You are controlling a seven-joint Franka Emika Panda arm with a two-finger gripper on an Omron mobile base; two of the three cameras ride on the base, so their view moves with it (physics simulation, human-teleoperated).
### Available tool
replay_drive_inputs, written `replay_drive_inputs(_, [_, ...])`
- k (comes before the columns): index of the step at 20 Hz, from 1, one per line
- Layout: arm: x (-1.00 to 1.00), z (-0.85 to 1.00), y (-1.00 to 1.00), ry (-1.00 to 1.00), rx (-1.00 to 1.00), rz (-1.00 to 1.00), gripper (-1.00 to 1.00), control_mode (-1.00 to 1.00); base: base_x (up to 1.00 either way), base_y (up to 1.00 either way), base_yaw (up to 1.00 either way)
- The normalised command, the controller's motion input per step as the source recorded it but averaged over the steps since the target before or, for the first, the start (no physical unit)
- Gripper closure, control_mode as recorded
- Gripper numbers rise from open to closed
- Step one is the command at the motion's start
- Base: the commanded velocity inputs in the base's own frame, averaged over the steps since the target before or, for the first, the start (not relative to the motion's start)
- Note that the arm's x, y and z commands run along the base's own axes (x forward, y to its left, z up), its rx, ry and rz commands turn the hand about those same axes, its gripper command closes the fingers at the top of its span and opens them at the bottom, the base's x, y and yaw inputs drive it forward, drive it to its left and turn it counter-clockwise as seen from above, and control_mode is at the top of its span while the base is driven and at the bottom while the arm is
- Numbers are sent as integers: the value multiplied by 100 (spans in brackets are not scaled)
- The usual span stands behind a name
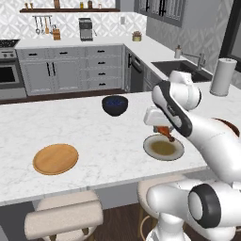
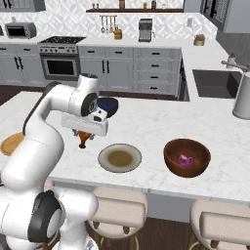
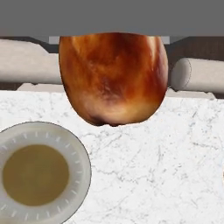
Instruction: Pick the chicken drumstick and onion from their plates and place them in the bowl. Then put the bowl in the fridge.
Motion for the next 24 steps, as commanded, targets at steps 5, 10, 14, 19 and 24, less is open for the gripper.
replay_drive_inputs(5, [0,6,-100,9,-12,-1,100,-100,0,0,0])
replay_drive_inputs(10, [0,0,-100,0,-14,-10,100,-100,0,0,0])
replay_drive_inputs(14, [2,0,-100,0,-8,0,100,-100,0,0,0])
replay_drive_inputs(19, [12,-12,-100,0,-6,0,100,-100,0,0,0])
replay_drive_inputs(24, [55,-25,-84,-1,-6,0,100,-100,0,0,0])
